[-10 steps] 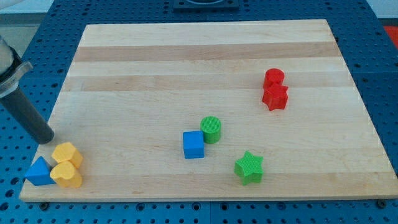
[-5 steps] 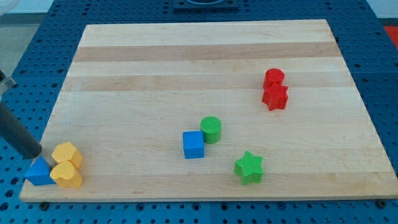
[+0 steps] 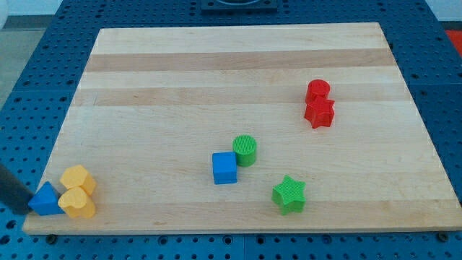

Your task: Place the blue triangle in between the yellow blocks

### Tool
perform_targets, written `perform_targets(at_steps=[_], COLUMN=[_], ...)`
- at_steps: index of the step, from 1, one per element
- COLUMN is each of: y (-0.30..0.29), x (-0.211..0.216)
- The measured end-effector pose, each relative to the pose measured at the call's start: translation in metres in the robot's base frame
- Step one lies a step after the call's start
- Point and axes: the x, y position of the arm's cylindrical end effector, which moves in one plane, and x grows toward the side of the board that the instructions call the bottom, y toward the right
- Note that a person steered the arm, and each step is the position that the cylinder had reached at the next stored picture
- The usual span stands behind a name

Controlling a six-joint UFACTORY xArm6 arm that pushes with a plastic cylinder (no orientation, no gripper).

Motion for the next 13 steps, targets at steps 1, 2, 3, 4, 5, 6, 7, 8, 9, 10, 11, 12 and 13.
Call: perform_targets(at_steps=[1, 2, 3, 4, 5, 6, 7, 8, 9, 10, 11, 12, 13], y=[0.001, 0.001, 0.020, 0.045, 0.052, 0.040, 0.039, 0.041, 0.041, 0.042, 0.047, 0.058, 0.066], x=[0.013, 0.013, 0.009, -0.013, -0.027, -0.027, -0.034, -0.054, -0.055, -0.055, -0.058, -0.059, -0.065])
